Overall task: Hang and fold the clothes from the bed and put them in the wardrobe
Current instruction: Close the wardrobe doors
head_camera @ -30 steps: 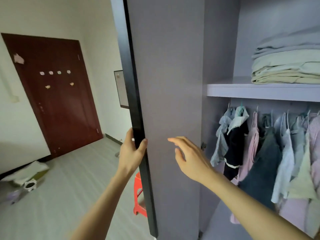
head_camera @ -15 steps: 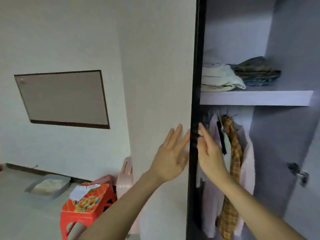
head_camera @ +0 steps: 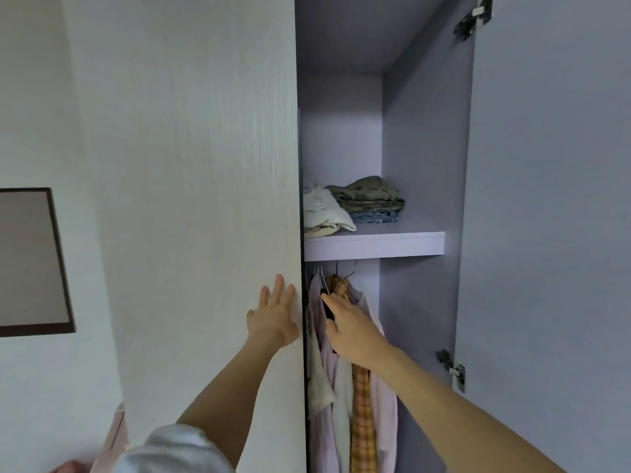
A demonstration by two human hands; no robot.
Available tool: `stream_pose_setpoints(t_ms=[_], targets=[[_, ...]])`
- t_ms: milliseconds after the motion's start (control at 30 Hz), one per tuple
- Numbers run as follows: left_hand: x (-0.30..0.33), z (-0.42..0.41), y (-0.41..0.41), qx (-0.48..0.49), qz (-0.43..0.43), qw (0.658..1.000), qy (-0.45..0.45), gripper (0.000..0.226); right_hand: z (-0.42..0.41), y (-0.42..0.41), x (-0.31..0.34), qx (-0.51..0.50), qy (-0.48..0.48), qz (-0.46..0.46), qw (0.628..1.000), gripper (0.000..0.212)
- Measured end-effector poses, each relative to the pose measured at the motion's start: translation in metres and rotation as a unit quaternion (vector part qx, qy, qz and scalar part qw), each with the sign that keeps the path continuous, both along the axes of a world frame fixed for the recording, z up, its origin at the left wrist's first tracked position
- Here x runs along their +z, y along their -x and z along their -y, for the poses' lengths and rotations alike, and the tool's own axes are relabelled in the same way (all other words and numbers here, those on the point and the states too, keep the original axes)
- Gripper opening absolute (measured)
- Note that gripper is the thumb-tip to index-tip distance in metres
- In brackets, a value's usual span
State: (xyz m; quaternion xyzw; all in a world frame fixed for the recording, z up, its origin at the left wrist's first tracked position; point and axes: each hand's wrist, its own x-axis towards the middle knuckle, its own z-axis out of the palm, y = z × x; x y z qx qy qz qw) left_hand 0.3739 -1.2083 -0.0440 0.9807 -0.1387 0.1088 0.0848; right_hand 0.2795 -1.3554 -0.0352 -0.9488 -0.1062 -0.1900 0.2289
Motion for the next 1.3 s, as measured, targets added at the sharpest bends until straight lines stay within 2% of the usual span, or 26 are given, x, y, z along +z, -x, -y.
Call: stream_pose_setpoints(t_ms=[133,233,300,400,533,600,700,767,800,900,933,1033,1133,1233,1300], targets=[[0.020,-0.006,-0.015,-0.005,-0.041,0.999,-0.016,0.066,0.019,0.004,-0.001,-0.032,0.055,0.029,0.998,0.051],[0.029,0.006,-0.010,-0.001,-0.031,0.998,0.049,0.050,0.041,0.025,-0.004,-0.049,0.052,0.093,0.993,0.045],[0.030,0.027,0.007,-0.008,0.014,0.994,0.105,0.035,0.058,0.050,-0.003,-0.076,0.015,0.174,0.982,0.041],[0.024,0.077,0.037,-0.112,0.078,0.981,0.137,0.029,0.094,0.086,0.000,-0.139,-0.030,0.325,0.935,0.042],[0.028,0.152,0.079,-0.301,0.131,0.928,0.177,0.034,0.140,0.133,0.016,-0.218,-0.046,0.393,0.892,0.039],[0.034,0.189,0.104,-0.380,0.128,0.894,0.202,0.035,0.163,0.159,0.023,-0.265,-0.028,0.430,0.863,0.037],[0.045,0.238,0.142,-0.465,0.113,0.842,0.249,0.036,0.199,0.200,0.034,-0.362,-0.011,0.501,0.786,0.038],[0.051,0.258,0.159,-0.499,0.110,0.812,0.280,0.044,0.220,0.217,0.039,-0.432,-0.043,0.510,0.742,0.047],[0.052,0.265,0.165,-0.510,0.110,0.801,0.292,0.046,0.227,0.221,0.041,-0.449,-0.077,0.492,0.742,0.053],[0.056,0.271,0.174,-0.525,0.123,0.780,0.317,0.046,0.226,0.219,0.042,-0.434,-0.186,0.386,0.792,0.058],[0.058,0.269,0.175,-0.524,0.132,0.775,0.328,0.046,0.221,0.216,0.040,-0.432,-0.199,0.375,0.796,0.060],[0.070,0.254,0.174,-0.522,0.162,0.747,0.378,0.046,0.204,0.214,0.033,-0.403,-0.194,0.425,0.787,0.063],[0.083,0.227,0.169,-0.547,0.199,0.698,0.417,0.044,0.181,0.209,0.028,-0.298,-0.198,0.476,0.803,0.057],[0.089,0.196,0.162,-0.562,0.190,0.666,0.453,0.042,0.146,0.191,0.029,-0.193,-0.200,0.460,0.843,0.042],[0.090,0.175,0.159,-0.564,0.158,0.654,0.478,0.045,0.123,0.168,0.030,-0.138,-0.180,0.424,0.877,0.048]])
